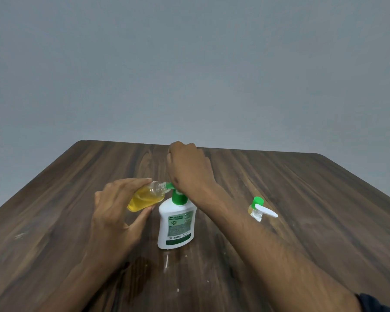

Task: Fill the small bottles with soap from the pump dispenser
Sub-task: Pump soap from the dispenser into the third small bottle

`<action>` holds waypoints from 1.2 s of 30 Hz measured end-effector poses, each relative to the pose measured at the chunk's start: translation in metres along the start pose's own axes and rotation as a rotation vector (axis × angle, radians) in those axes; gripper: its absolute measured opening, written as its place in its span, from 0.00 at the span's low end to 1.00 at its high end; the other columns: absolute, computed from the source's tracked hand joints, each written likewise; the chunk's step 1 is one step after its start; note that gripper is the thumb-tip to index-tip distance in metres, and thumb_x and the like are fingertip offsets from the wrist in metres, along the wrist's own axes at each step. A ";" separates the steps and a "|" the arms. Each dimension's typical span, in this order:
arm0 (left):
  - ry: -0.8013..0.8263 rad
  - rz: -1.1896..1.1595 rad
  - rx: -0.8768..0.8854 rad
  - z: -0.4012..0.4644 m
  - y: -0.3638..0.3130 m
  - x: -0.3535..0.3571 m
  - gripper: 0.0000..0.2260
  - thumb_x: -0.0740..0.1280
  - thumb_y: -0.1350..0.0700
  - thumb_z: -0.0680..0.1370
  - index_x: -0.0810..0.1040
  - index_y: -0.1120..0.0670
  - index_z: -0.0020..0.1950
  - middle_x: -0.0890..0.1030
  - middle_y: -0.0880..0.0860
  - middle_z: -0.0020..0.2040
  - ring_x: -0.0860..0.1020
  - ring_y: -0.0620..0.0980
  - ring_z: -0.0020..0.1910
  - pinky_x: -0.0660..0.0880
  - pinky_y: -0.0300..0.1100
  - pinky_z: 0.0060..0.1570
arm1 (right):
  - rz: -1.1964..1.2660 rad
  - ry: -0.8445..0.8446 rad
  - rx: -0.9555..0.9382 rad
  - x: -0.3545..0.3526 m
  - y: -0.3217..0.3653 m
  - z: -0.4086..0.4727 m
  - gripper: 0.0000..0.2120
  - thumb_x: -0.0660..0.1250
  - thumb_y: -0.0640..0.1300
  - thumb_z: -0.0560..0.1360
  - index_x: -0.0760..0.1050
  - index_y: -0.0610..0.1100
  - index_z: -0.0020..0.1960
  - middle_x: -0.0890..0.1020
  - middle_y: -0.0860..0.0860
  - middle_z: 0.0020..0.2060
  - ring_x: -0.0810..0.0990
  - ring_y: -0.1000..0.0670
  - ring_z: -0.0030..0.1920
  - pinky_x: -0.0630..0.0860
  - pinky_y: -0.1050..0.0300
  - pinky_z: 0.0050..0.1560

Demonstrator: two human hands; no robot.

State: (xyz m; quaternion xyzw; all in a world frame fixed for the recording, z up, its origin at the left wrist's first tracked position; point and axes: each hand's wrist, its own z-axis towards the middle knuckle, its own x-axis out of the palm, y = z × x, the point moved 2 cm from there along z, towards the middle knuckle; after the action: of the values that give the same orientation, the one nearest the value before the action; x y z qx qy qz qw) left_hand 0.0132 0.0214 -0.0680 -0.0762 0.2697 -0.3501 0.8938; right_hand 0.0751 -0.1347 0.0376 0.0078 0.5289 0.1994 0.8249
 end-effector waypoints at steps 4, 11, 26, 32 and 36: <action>-0.002 -0.002 -0.004 -0.001 0.001 0.000 0.22 0.76 0.54 0.72 0.81 0.55 0.65 0.82 0.52 0.60 0.79 0.54 0.59 0.68 0.47 0.58 | -0.003 0.012 0.011 0.001 0.000 0.001 0.05 0.62 0.37 0.79 0.69 0.44 0.45 0.71 0.49 0.38 0.73 0.45 0.39 0.66 0.52 0.36; -0.036 0.002 -0.009 -0.001 0.000 0.000 0.23 0.77 0.54 0.73 0.80 0.57 0.67 0.82 0.50 0.60 0.79 0.53 0.58 0.70 0.50 0.58 | 0.003 -0.010 0.025 0.005 -0.002 0.002 0.03 0.61 0.38 0.79 0.73 0.43 0.48 0.76 0.48 0.41 0.75 0.45 0.40 0.66 0.52 0.34; -0.097 -0.059 -0.073 -0.001 0.000 0.002 0.35 0.82 0.60 0.71 0.72 0.56 0.75 0.80 0.43 0.59 0.80 0.49 0.54 0.74 0.54 0.57 | -0.033 -0.048 0.021 0.008 -0.004 0.004 0.04 0.60 0.40 0.80 0.74 0.42 0.49 0.76 0.46 0.43 0.73 0.43 0.40 0.63 0.54 0.33; -0.086 -0.048 -0.089 -0.002 0.001 0.002 0.35 0.82 0.60 0.71 0.72 0.57 0.75 0.81 0.46 0.58 0.81 0.50 0.54 0.71 0.49 0.58 | -0.031 -0.073 0.016 0.009 -0.005 0.004 0.03 0.62 0.39 0.80 0.75 0.43 0.49 0.77 0.47 0.42 0.73 0.45 0.38 0.59 0.56 0.29; -0.077 -0.047 -0.095 -0.002 0.001 0.002 0.36 0.82 0.60 0.71 0.72 0.56 0.75 0.81 0.46 0.58 0.81 0.50 0.55 0.71 0.49 0.59 | -0.049 -0.085 0.009 0.006 -0.004 0.004 0.03 0.62 0.39 0.80 0.72 0.43 0.47 0.72 0.49 0.38 0.67 0.50 0.33 0.57 0.56 0.28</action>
State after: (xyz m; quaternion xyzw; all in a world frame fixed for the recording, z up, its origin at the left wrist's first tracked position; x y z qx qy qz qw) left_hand 0.0139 0.0208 -0.0705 -0.1383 0.2496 -0.3545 0.8904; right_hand 0.0816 -0.1355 0.0333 0.0067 0.4944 0.1762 0.8511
